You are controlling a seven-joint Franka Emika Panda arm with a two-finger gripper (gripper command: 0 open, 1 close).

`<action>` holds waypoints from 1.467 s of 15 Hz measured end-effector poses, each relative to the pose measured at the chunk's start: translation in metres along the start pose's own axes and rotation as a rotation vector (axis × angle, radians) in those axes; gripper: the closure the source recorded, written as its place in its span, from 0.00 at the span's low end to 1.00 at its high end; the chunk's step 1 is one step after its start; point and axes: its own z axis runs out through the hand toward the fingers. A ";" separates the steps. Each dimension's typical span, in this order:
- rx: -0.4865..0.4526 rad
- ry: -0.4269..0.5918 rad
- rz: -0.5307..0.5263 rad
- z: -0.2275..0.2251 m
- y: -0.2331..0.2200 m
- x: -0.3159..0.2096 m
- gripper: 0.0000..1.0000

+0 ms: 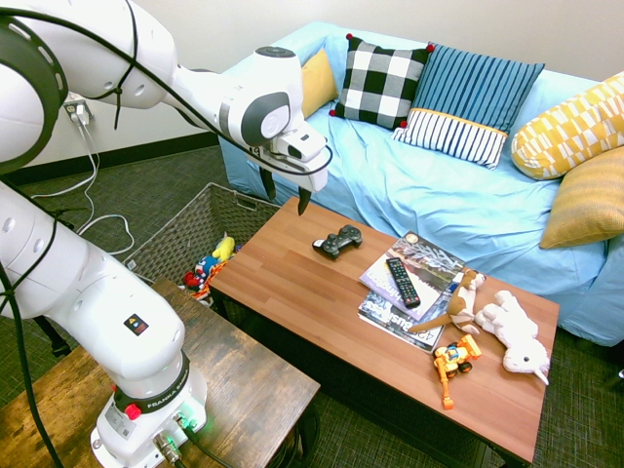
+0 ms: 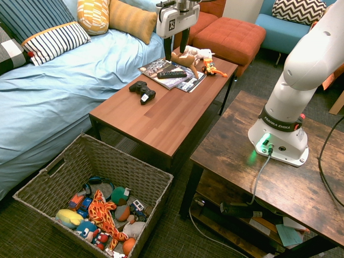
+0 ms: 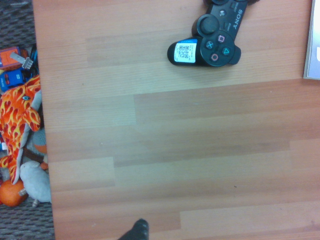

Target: Put the gamepad in the basket

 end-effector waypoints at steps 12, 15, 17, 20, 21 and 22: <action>0.004 0.048 0.093 0.059 -0.058 0.066 0.00; -0.007 0.030 0.103 0.097 -0.082 0.089 0.00; -0.016 0.019 0.106 0.121 -0.096 0.099 0.00; -0.027 0.011 0.119 0.153 -0.110 0.111 0.00; -0.035 0.008 0.127 0.164 -0.113 0.115 0.00; -0.044 0.005 0.138 0.175 -0.115 0.118 0.00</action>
